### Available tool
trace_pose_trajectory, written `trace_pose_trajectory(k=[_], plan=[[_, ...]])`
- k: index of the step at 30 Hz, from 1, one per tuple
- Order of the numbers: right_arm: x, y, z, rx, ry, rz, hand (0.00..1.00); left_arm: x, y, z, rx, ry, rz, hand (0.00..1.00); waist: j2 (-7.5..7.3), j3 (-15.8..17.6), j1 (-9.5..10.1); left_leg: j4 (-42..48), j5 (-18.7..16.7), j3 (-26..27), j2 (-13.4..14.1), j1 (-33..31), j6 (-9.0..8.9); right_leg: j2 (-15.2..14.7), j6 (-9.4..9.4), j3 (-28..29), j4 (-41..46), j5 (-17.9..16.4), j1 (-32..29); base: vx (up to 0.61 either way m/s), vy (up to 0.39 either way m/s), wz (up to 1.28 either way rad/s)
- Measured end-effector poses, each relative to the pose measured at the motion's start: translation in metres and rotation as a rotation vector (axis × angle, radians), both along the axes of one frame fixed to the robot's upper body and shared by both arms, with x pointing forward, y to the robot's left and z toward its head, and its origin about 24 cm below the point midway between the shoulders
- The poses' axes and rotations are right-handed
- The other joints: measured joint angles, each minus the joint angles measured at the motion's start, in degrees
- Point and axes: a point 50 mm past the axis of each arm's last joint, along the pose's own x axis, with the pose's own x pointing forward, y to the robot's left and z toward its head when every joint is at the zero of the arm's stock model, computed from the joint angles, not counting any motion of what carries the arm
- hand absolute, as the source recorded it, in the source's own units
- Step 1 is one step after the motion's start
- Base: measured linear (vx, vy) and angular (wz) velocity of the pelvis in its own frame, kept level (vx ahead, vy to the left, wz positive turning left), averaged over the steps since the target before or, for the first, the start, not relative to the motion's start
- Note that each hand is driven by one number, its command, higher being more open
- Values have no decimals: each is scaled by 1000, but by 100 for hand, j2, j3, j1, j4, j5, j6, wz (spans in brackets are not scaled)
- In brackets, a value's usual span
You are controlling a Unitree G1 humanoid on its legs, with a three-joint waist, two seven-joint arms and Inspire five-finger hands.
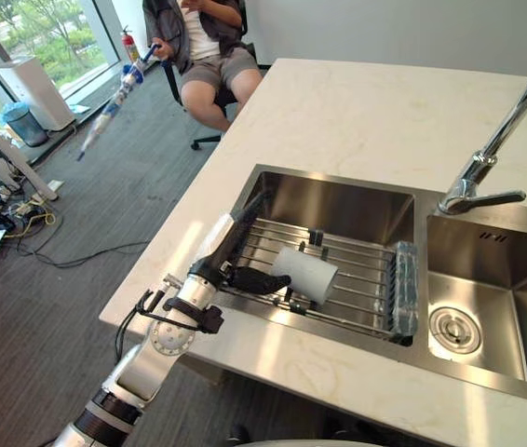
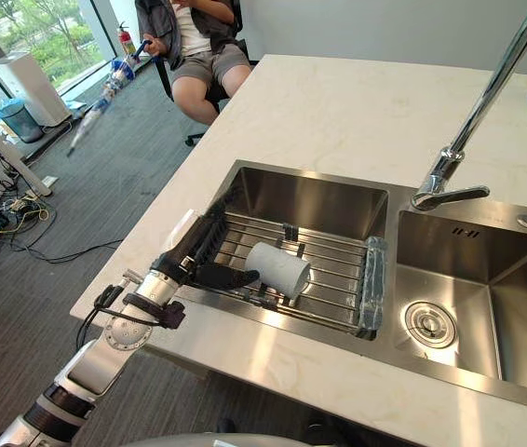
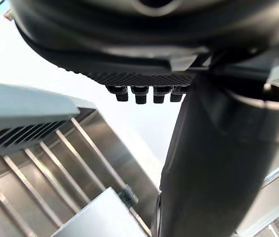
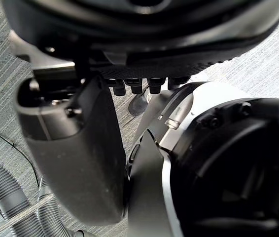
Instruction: Walk over to the sink, pick up the cup, carry it to the dishwasher, place the cup inside the dishwasher, then close the dishwasher door
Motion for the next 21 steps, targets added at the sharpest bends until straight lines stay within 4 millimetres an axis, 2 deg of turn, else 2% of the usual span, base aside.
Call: trace_pose_trajectory(k=[3,6,14,18,21], plan=[[-1,0,0,0,5,-1,100,-4,-1,15,-42,-99,-21,100,0,-32,0,0,-14,-8,-2,7,11,0,-23,1,-2,113,1,0,0,0],[-2,-1,0,0,9,1,100,-6,-3,19,-16,-132,-32,100,-12,-52,-6,5,-28,-1,-9,15,25,-7,-29,12,-24,159,5,-12,9,-1],[-1,-3,1,-5,10,24,100,-6,-8,2,219,-56,-105,100,-2,-60,-23,34,-37,25,-8,13,19,-16,-28,-24,-33,163,-10,-40,8,-3],[0,-3,1,0,7,23,100,3,-4,-6,304,-15,-102,100,6,-70,-51,31,-36,37,-11,4,19,-22,-26,-58,-33,162,-42,-26,5,-5],[1,-3,1,0,5,26,100,10,1,-4,334,-18,-81,100,7,-75,-110,23,-34,37,-18,4,21,-28,-26,-77,-33,162,-46,0,0,0]])
